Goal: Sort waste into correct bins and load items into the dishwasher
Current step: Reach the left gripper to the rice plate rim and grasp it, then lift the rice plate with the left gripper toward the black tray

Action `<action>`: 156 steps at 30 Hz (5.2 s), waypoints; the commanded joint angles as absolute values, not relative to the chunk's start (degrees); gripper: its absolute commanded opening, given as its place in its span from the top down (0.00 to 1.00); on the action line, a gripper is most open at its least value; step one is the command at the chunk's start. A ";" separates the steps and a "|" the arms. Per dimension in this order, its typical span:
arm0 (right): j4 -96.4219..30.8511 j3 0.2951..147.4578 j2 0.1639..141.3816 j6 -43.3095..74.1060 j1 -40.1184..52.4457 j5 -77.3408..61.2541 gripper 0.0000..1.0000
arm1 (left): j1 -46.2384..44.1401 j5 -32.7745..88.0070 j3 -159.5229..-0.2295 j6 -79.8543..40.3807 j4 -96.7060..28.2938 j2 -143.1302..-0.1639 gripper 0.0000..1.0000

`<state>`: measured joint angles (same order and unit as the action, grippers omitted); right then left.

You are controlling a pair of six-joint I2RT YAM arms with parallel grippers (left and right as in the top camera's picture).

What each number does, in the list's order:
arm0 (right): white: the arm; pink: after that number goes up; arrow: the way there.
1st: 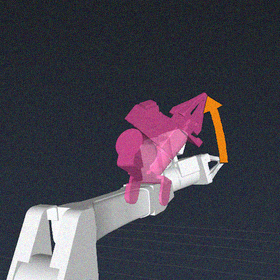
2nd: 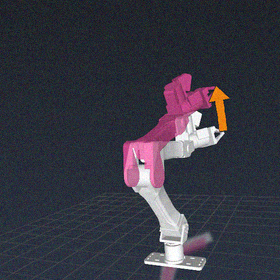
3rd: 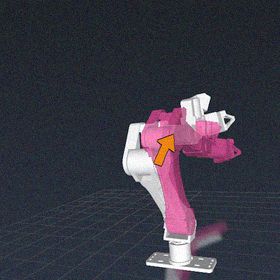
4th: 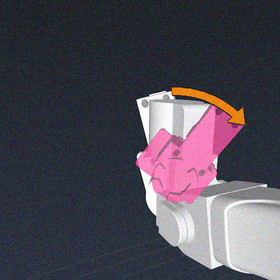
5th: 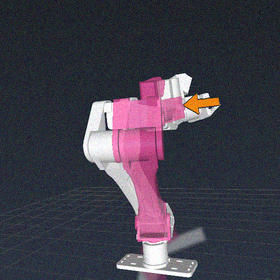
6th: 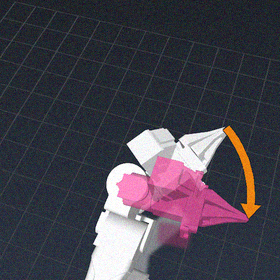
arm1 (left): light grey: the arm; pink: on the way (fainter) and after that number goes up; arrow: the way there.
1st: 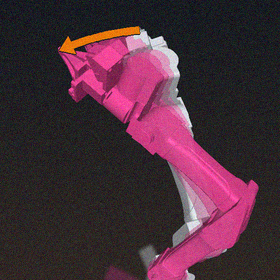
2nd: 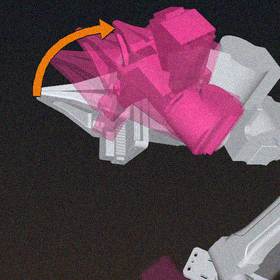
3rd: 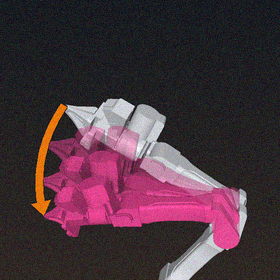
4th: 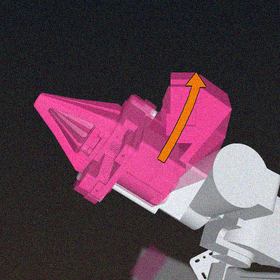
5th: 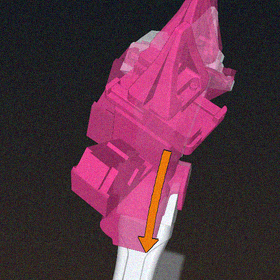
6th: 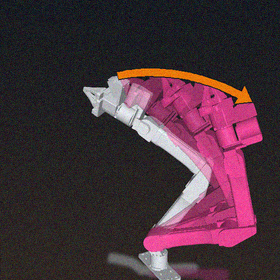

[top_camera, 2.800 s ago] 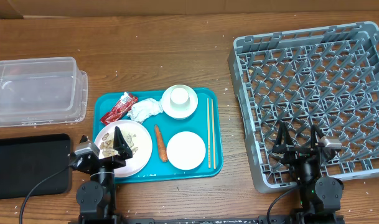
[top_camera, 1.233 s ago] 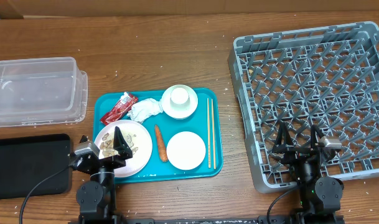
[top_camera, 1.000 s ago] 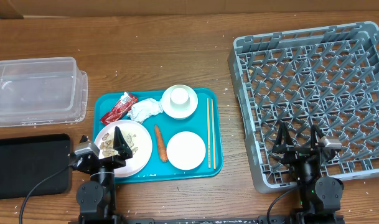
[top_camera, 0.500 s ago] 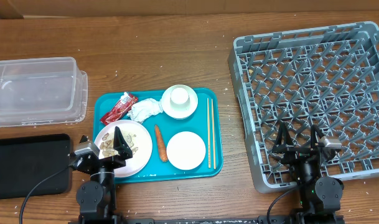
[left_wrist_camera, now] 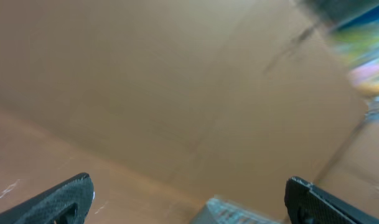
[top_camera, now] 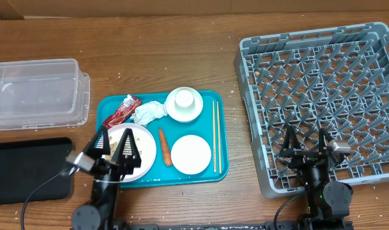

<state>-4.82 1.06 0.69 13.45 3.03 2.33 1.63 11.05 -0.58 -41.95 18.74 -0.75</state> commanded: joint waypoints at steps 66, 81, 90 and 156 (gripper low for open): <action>-4.60 0.45 0.16 13.52 2.87 2.26 0.00 | -9.43 -0.14 -78.26 -28.75 -69.43 -100.03 0.05; -4.60 0.45 0.16 13.52 2.87 2.26 0.00 | -9.56 5.91 -64.99 -33.67 -53.98 -100.03 0.19; -4.60 0.45 0.16 13.52 2.87 2.26 0.00 | -9.78 5.82 -64.71 -33.91 -48.64 -100.99 0.27; -4.60 0.45 0.16 13.52 2.87 2.26 0.00 | -9.78 -0.67 -71.81 -34.72 -60.95 -106.74 0.96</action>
<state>-4.75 1.06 0.62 13.47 3.03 2.33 -10.00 0.75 -69.93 -35.03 -59.72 -105.84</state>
